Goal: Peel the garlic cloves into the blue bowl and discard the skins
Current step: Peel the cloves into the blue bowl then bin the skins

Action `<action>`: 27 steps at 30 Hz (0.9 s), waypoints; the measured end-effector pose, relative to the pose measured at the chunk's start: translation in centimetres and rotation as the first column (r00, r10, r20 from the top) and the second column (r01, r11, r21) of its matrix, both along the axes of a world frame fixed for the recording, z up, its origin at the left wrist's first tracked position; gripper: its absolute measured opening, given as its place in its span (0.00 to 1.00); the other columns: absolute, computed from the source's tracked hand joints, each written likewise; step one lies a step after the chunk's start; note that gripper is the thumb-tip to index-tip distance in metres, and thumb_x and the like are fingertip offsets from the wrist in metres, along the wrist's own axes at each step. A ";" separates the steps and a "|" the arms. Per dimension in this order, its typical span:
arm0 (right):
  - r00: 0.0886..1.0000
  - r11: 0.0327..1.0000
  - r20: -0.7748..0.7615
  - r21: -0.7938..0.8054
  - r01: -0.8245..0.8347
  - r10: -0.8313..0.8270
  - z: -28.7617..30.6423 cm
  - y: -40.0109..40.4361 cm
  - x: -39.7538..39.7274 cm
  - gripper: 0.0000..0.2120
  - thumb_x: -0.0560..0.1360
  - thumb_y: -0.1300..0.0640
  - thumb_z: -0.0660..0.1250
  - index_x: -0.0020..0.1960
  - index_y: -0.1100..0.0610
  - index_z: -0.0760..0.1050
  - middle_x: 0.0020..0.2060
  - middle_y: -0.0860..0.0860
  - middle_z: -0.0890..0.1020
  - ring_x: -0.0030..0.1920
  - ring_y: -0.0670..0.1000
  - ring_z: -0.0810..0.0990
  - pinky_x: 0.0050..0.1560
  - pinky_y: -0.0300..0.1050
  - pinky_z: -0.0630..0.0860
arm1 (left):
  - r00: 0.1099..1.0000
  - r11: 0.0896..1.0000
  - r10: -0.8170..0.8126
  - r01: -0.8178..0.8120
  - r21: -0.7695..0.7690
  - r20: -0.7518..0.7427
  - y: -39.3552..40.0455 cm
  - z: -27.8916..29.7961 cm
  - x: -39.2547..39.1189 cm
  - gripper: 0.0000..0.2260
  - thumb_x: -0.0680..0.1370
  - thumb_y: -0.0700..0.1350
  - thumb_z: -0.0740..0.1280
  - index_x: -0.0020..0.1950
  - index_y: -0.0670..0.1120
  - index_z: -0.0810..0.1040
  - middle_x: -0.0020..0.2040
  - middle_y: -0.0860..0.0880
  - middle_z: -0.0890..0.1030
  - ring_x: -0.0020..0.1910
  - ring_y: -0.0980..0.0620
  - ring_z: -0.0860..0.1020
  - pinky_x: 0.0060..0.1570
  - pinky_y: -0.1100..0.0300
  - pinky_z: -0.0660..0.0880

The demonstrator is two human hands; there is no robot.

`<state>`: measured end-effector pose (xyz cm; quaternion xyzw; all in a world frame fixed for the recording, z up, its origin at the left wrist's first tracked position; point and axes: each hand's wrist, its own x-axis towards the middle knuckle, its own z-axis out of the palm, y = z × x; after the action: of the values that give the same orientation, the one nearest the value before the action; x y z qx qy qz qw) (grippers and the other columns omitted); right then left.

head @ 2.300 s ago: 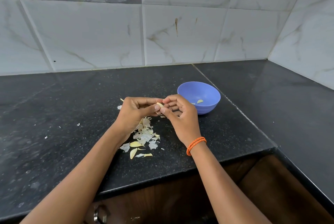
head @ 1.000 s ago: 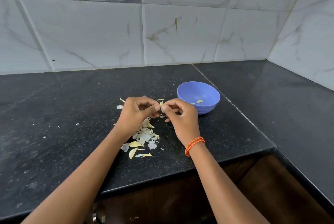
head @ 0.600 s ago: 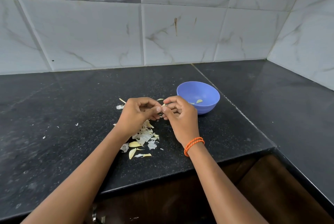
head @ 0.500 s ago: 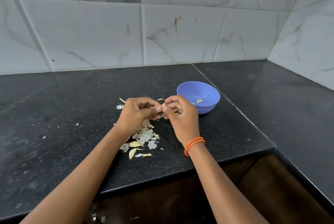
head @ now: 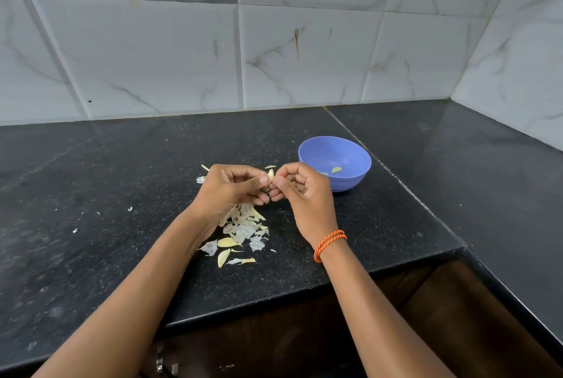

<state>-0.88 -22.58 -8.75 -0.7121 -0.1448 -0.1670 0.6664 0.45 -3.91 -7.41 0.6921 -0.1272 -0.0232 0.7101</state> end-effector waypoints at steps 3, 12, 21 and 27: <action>1.000 1.000 -0.004 -0.019 0.018 -0.018 -0.3 0.0 0.1 0.06 0.84 0.64 0.67 0.54 0.62 0.83 0.42 0.56 0.87 0.41 0.55 0.87 0.44 0.49 0.86 | 0.999 0.999 0.035 -0.034 -0.030 0.012 0.2 0.0 0.0 0.08 0.79 0.39 0.75 0.54 0.35 0.87 0.47 0.35 0.87 0.41 0.45 0.86 0.46 0.57 0.85; 0.992 0.990 0.064 -0.083 0.111 -0.106 -0.3 0.1 0.0 0.11 0.82 0.67 0.68 0.58 0.56 0.86 0.53 0.49 0.84 0.52 0.53 0.85 0.42 0.47 0.86 | 0.990 0.993 0.122 -0.121 -0.009 0.066 0.2 0.1 0.1 0.06 0.78 0.38 0.77 0.53 0.36 0.88 0.44 0.37 0.87 0.38 0.43 0.86 0.43 0.55 0.86; 0.997 0.990 0.028 -0.118 0.075 -0.072 -0.1 0.0 -0.1 0.05 0.82 0.63 0.71 0.54 0.62 0.85 0.41 0.50 0.88 0.39 0.52 0.88 0.40 0.48 0.86 | 0.972 0.978 0.103 -0.138 0.159 0.210 -0.1 0.0 -0.1 0.04 0.78 0.38 0.78 0.52 0.39 0.88 0.44 0.42 0.89 0.40 0.39 0.88 0.43 0.53 0.85; 0.999 0.996 -0.030 -0.084 0.030 -0.033 0.0 0.1 -0.2 0.06 0.83 0.64 0.68 0.52 0.64 0.83 0.38 0.56 0.87 0.38 0.54 0.88 0.39 0.48 0.86 | 0.973 0.977 0.074 -0.114 0.178 0.218 -0.3 -0.3 0.0 0.03 0.80 0.38 0.75 0.51 0.39 0.89 0.44 0.43 0.89 0.42 0.40 0.88 0.47 0.47 0.87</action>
<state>-1.06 -22.49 -8.72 -0.7442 -0.1299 -0.1600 0.6354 0.50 -4.24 -7.67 0.7602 -0.1656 0.0717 0.6241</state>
